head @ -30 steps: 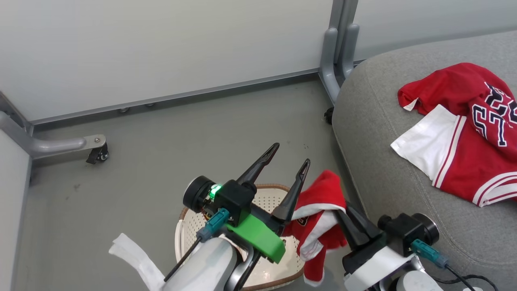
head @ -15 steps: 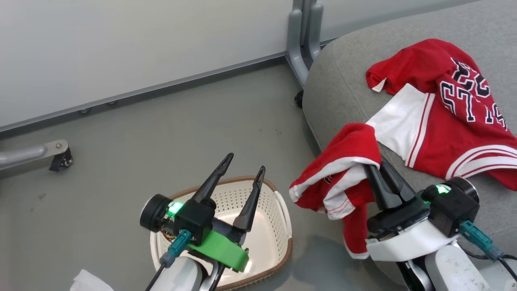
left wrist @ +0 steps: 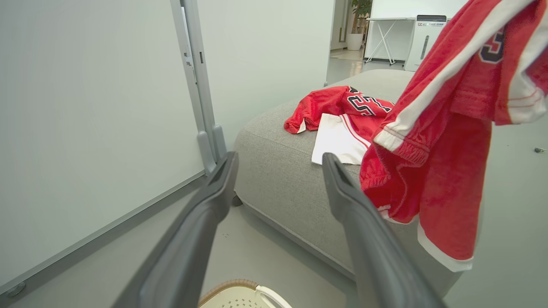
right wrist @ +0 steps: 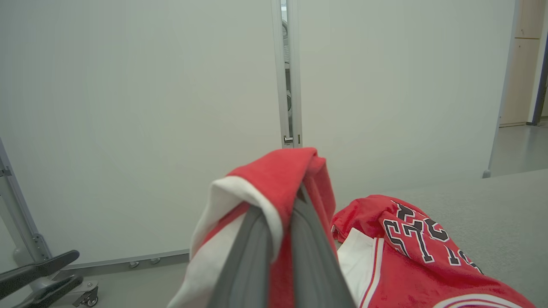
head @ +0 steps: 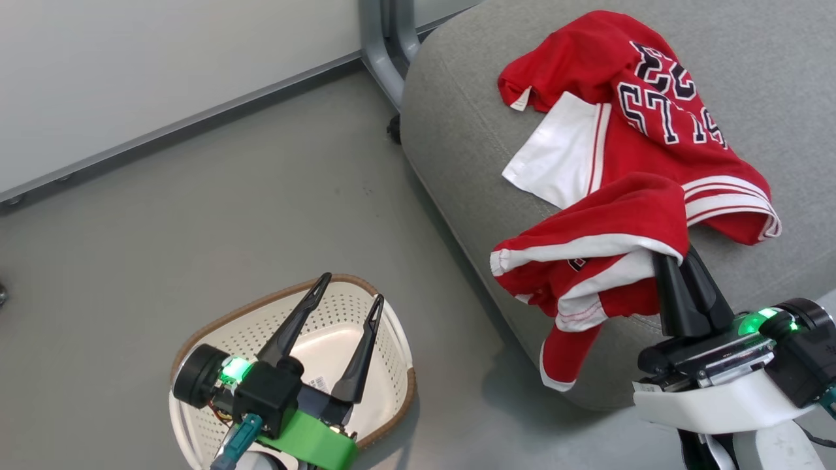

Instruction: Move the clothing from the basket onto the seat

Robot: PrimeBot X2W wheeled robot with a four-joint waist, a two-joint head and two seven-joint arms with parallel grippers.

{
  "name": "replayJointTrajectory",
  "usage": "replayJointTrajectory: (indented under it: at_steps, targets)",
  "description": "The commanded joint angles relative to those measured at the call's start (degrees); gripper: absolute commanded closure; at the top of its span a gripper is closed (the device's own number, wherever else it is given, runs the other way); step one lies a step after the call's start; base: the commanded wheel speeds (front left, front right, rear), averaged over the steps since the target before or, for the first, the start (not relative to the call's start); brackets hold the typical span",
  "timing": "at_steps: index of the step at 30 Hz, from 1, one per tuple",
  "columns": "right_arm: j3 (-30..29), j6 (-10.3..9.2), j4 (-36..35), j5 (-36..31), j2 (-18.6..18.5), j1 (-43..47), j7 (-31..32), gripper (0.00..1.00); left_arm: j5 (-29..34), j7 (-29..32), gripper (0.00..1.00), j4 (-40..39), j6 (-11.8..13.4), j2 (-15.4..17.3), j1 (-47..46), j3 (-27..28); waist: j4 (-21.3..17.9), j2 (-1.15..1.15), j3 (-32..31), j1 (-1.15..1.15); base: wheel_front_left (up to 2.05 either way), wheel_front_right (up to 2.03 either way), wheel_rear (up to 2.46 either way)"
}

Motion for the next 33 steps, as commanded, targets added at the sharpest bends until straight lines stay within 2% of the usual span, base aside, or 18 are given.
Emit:
replayJointTrajectory:
  at_steps: [1,11,18,24,27,33]
  targets:
    - [-0.3,-0.06,-1.0,0.2,0.3,1.2,-0.1,1.00,0.5,0.0,0.00,-0.8,-0.2,0.7,0.9,0.5,-4.6,0.00,2.2,0.00,0.00,0.00,0.00]
    - [-1.6,-0.06,-3.2,0.1,1.4,4.7,-0.1,1.00,2.0,0.0,0.00,-1.9,-0.5,2.6,4.1,0.4,-12.9,0.00,4.7,0.00,0.00,0.00,0.00]
    - [-5.0,-0.06,-5.0,1.6,1.7,1.9,-0.1,1.00,0.8,0.0,0.00,-0.4,-0.5,5.9,1.4,-3.5,-14.4,0.00,8.6,0.00,0.00,0.00,0.00]
    - [-8.3,-0.06,-5.6,1.8,1.7,-9.1,-0.1,1.00,0.5,0.0,0.00,-0.4,-0.5,10.0,-1.0,-6.7,-14.4,0.00,13.8,0.00,0.00,0.00,0.00]
    - [-9.9,-0.06,-4.2,2.3,1.4,-18.1,-0.1,1.00,0.9,0.0,0.00,-1.1,-0.5,11.7,-1.9,-7.2,-14.3,0.00,17.0,0.00,0.00,0.00,0.00]
    - [-16.6,-0.06,0.2,3.9,-4.4,-36.8,-0.1,1.00,0.7,0.0,0.00,-2.7,-0.5,14.6,-5.8,-10.0,-10.7,0.00,23.8,0.00,0.00,0.00,0.00]
